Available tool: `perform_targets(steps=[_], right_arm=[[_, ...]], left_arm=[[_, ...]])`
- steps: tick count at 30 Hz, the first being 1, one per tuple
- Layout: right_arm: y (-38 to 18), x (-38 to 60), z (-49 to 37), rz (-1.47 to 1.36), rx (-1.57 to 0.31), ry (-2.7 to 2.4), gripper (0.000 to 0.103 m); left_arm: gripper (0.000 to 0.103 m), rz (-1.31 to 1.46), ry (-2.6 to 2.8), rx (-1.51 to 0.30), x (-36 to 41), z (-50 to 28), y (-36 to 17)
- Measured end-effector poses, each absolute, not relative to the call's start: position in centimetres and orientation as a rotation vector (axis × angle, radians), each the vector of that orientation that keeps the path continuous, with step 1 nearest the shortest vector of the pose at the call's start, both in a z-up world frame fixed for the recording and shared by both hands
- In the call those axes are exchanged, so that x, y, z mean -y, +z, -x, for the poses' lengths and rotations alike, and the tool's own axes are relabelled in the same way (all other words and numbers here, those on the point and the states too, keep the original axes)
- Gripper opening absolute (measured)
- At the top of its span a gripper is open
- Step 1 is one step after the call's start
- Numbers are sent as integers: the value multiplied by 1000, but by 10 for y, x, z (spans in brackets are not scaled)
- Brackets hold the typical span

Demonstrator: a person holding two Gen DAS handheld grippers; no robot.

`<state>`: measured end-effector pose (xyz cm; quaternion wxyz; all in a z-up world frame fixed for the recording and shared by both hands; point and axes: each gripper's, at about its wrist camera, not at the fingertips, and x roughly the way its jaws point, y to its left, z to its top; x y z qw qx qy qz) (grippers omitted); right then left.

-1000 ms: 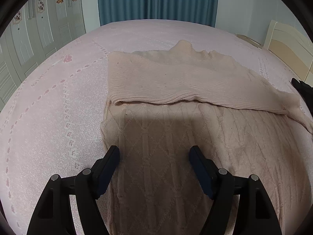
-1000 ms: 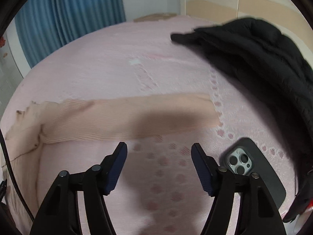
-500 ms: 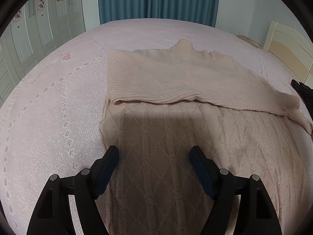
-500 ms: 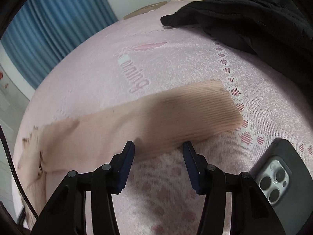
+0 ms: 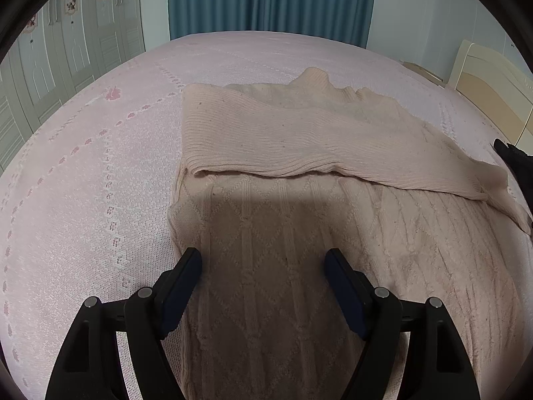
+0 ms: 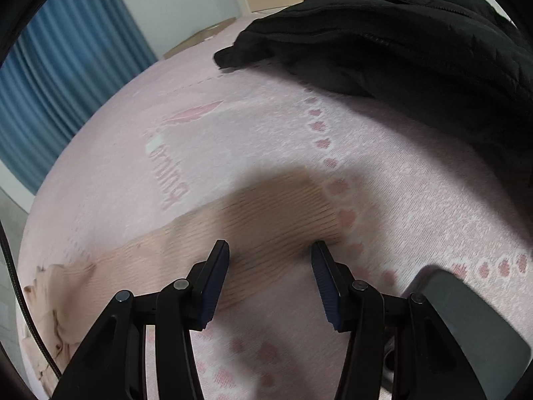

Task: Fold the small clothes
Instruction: 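Grasp the other sleeve cuff with the right gripper, then fold the gripped sleeve across the sweater body and release it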

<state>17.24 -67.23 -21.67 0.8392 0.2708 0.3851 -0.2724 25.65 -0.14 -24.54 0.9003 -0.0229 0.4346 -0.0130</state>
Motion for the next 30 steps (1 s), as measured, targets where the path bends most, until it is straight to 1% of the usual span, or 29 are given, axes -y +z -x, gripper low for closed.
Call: perform_targets(steps=[1, 2, 4, 9, 18, 22, 25, 30], right_arm=[[-216, 673, -176, -560, -825, -586, 48], [-216, 674, -179, -542, -837, -588, 34], [-217, 672, -186, -512, -851, -570, 11], [-200, 660, -186, -425, -806, -556, 10], [-121, 593, -198, -237, -713, -510, 9], [-87, 541, -213, -169, -677, -467, 9], [-67, 488, -223, -101, -645, -421, 9], [-65, 404, -241, -29, -640, -317, 9]], left_arm=[[75, 49, -27, -899, 1, -256, -245], [75, 51, -28, -899, 1, -256, -245], [75, 53, -29, -898, 1, -256, -245], [75, 61, -33, -896, 0, -256, -245], [75, 78, -40, -895, -3, -255, -243], [75, 161, -65, -897, -17, -255, -234], [75, 196, -40, -865, -40, -259, -216], [76, 147, 8, -784, -82, -288, -186]])
